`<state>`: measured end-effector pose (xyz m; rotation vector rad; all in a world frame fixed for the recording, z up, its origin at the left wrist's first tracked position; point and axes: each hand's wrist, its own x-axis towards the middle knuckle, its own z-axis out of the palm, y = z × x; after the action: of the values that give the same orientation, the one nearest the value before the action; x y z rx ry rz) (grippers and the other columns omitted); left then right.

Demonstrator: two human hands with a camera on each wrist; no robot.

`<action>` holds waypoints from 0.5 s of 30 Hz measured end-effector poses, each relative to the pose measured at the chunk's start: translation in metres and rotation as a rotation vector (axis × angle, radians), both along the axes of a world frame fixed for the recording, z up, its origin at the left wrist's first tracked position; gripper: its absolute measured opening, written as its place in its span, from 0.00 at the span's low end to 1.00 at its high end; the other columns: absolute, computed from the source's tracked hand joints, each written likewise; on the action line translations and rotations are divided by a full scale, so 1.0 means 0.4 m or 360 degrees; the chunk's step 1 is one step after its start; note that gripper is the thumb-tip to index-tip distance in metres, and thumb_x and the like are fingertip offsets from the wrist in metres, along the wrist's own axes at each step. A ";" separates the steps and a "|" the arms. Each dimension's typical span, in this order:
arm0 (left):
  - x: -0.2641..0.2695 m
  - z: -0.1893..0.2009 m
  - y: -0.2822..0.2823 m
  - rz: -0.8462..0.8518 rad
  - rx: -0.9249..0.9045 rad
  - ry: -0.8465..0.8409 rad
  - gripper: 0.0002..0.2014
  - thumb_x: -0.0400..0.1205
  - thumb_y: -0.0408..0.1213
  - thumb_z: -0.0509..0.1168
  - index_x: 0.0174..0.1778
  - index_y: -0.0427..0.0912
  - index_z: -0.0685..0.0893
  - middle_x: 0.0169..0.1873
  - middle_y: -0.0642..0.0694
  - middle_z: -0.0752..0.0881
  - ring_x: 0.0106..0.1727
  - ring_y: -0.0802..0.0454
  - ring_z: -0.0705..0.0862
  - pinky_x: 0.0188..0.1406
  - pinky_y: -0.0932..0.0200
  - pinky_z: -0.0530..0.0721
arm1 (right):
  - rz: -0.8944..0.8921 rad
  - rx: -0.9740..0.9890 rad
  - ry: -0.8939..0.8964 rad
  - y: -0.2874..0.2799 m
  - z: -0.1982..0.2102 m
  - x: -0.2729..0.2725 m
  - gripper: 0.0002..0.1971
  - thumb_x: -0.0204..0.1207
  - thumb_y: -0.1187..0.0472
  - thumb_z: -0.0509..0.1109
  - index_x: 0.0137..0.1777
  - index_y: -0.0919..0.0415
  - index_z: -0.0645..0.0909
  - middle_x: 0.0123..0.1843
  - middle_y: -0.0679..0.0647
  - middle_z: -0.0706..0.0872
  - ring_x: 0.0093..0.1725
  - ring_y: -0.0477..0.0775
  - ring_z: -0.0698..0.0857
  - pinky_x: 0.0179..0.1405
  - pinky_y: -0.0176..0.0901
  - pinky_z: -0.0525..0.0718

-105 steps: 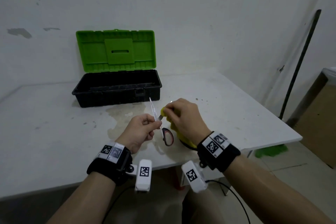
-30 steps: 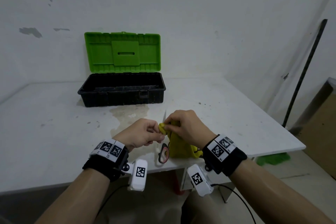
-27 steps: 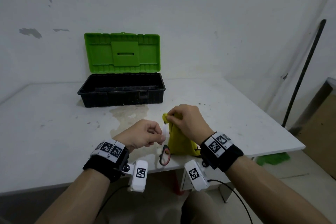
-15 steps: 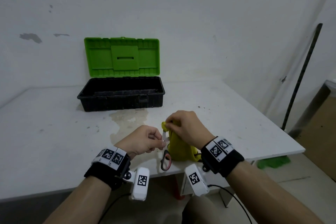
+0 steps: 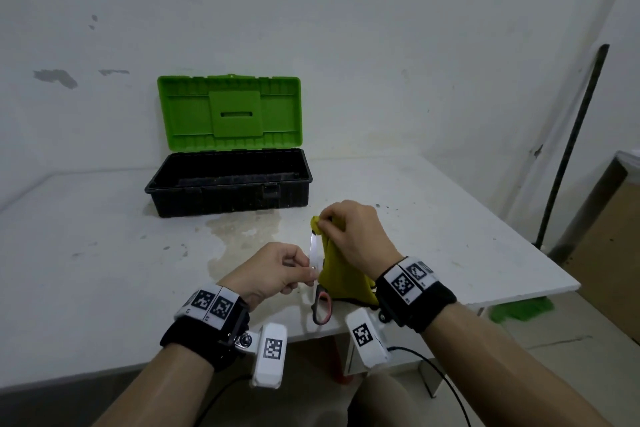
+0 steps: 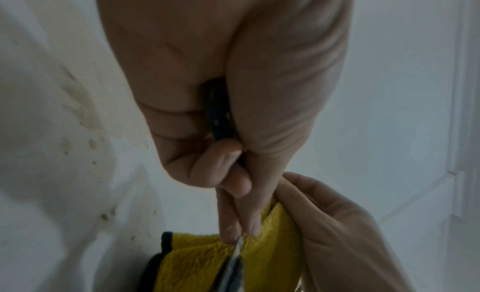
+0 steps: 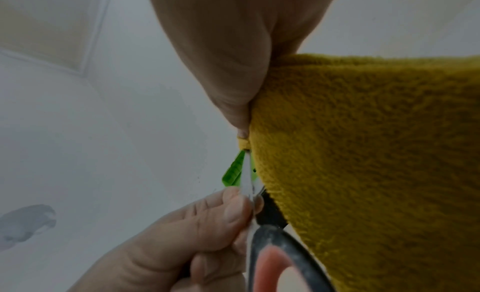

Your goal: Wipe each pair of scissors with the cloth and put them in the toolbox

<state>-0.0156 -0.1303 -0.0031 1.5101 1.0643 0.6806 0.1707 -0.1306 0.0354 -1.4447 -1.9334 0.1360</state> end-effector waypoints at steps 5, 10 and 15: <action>-0.013 0.008 0.009 0.0027 0.0019 0.0008 0.07 0.77 0.28 0.76 0.39 0.36 0.83 0.33 0.40 0.90 0.24 0.58 0.76 0.24 0.66 0.74 | 0.0285 -0.0163 -0.0220 -0.041 0.002 -0.011 0.08 0.80 0.53 0.71 0.52 0.53 0.89 0.50 0.48 0.89 0.48 0.47 0.83 0.51 0.37 0.79; 0.006 -0.007 0.000 -0.0015 0.0039 -0.0010 0.08 0.78 0.27 0.76 0.39 0.37 0.82 0.32 0.40 0.90 0.25 0.57 0.78 0.24 0.66 0.74 | 0.0040 -0.0125 -0.0103 -0.011 0.005 -0.015 0.07 0.80 0.54 0.70 0.52 0.54 0.88 0.51 0.50 0.89 0.50 0.48 0.83 0.51 0.38 0.78; 0.009 -0.010 0.000 0.0054 0.0014 -0.0049 0.06 0.78 0.28 0.75 0.41 0.34 0.83 0.32 0.40 0.90 0.23 0.58 0.76 0.23 0.65 0.73 | 0.0003 -0.0102 0.0096 -0.013 0.017 -0.003 0.06 0.80 0.55 0.71 0.49 0.54 0.88 0.49 0.48 0.88 0.47 0.44 0.80 0.48 0.35 0.75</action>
<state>-0.0120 -0.1302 -0.0071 1.4874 1.0666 0.7308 0.1696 -0.1358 0.0421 -1.4638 -1.8972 0.2416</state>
